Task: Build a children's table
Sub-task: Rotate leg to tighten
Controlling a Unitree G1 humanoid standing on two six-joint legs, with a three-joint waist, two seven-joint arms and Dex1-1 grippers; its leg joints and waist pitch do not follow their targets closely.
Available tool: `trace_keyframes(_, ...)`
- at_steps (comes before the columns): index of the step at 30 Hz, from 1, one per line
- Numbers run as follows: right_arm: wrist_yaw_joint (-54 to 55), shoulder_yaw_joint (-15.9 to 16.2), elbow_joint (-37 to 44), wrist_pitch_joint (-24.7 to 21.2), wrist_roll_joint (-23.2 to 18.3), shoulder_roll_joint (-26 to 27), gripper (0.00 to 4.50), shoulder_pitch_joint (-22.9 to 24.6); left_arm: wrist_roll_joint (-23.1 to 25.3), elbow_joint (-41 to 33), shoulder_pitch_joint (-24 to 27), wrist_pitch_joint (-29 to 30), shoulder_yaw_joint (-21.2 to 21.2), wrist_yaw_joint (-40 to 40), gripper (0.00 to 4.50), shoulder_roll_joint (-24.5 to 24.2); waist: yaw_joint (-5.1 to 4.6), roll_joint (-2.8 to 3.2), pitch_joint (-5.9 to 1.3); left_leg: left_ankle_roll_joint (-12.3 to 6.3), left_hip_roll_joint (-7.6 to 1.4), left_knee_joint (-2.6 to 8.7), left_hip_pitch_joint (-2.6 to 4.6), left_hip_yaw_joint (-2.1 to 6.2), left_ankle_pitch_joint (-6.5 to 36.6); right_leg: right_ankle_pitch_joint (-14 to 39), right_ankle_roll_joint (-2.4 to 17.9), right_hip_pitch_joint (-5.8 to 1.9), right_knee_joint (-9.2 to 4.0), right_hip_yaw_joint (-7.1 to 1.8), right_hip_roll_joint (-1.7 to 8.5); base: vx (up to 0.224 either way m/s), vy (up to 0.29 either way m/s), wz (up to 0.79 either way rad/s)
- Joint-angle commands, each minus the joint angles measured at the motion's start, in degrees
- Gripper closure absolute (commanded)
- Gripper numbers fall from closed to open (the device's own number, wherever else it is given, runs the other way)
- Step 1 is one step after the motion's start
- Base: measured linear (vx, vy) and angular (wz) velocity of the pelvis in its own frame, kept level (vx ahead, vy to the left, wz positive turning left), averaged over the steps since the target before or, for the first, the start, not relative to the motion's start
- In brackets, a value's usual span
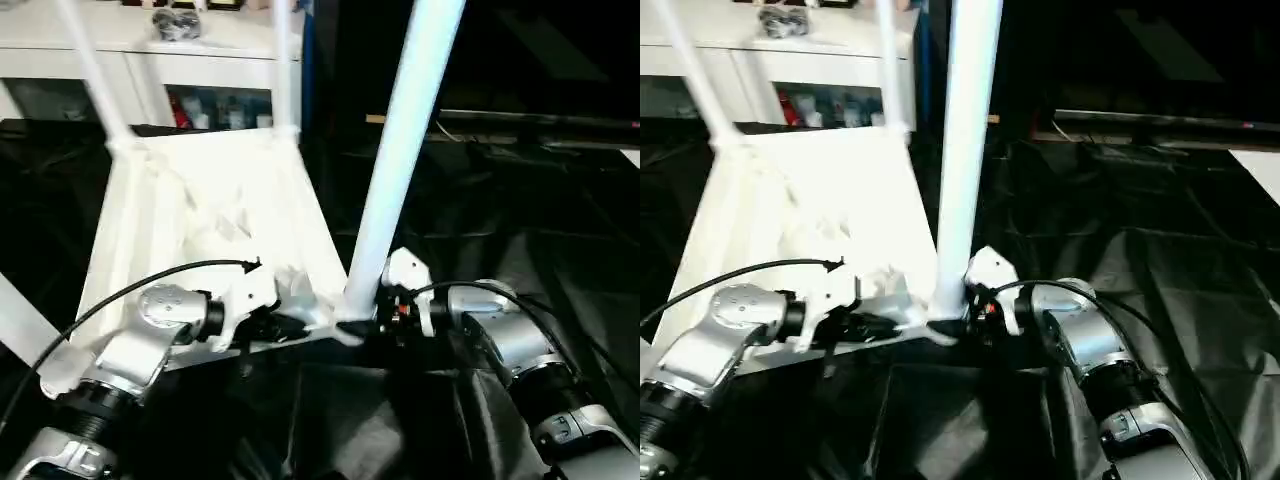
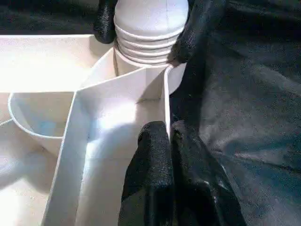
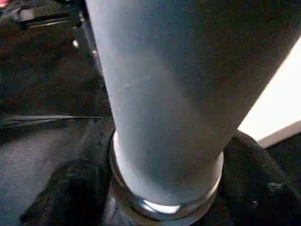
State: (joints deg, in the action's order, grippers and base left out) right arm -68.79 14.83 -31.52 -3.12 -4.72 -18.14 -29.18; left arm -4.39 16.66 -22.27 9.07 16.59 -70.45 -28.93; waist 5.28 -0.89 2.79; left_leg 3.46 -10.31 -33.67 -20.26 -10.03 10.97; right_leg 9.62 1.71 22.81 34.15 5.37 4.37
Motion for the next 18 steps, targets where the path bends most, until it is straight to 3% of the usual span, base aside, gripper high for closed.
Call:
trace_keyframes(1,-0.9,-0.2,1.6,0.3,-0.8,-0.9,1.66,-0.4,0.0,0.4,0.7,0.1,2.1,-2.6,4.5,-0.3,0.0,0.1,-3.14,-1.76,-3.48,4.39,0.59,0.9,14.1,18.9,10.4,-2.46,-4.2,-3.61,4.73,0.0,0.0,0.0)
trace_keyframes(7,0.4,-0.1,1.5,0.1,-1.1,0.8,1.76,0.9,1.3,2.5,-0.1,-2.0,1.4,1.2,4.5,1.2,0.05,0.16,-3.3,-1.92,-3.35,4.29,0.34,0.91,12.4,16.8,10.6,-2.67,-3.96,-3.59,4.72,0.0,0.0,0.0)
trace_keyframes(10,5.6,-1.0,0.1,-0.2,-0.1,2.7,1.76,0.9,2.5,4.5,-1.4,-2.1,0.7,5.7,4.5,3.1,0.0,0.08,-3.09,-1.22,-3.33,4.37,0.73,0.9,14.3,19.7,10.1,-2.33,-4.45,-3.6,4.73,0.0,0.0,0.0)
trace_keyframes(12,15.7,-3.0,-3.7,-0.6,1.8,5.8,1.76,-0.3,3.6,5.8,-2.7,-1.0,-0.1,10.7,4.5,5.4,-0.27,0.02,-2.89,-0.51,-3.27,4.53,0.64,1.0,15.7,23.1,9.3,-2.31,-4.78,-3.59,4.84,0.0,0.0,0.0)
trace_keyframes(14,27.9,-5.6,-7.7,-1.5,2.9,10.0,1.76,-1.8,4.2,6.2,-4.0,1.0,-0.7,16.1,4.5,8.7,-0.92,0.0,-2.61,1.29,-2.95,4.61,0.88,1.38,18.6,30.7,6.8,-2.05,-5.56,-3.2,5.0,-0.052,-0.006,-0.05)
trace_keyframes(15,29.3,-5.9,-8.1,-1.6,3.0,10.6,1.77,-2.0,4.3,6.2,-4.1,1.2,-0.7,16.6,4.5,9.1,-1.2,-0.14,-2.71,1.79,-2.81,4.65,0.62,1.78,19.2,33.8,5.0,-2.44,-5.95,-2.81,5.24,-0.058,0.001,-0.11)
trace_keyframes(17,35.4,-7.1,-9.3,-2.3,2.8,13.8,1.77,-2.6,5.7,5.4,-4.3,3.0,0.8,19.0,4.5,11.3,-1.86,0.0,-2.59,1.85,-2.95,4.84,0.43,2.13,20.4,35.5,3.7,-2.33,-6.37,-2.6,5.28,-0.05,0.011,-0.13)
trace_keyframes(18,38.6,-7.0,-9.2,-2.1,3.4,16.2,1.77,-2.7,6.7,5.0,-4.4,4.5,1.9,20.5,4.5,13.0,-2.21,0.13,-2.56,1.88,-2.88,4.75,0.66,2.17,21.8,36.3,3.2,-2.07,-6.7,-2.42,5.21,0.0,0.0,0.0)
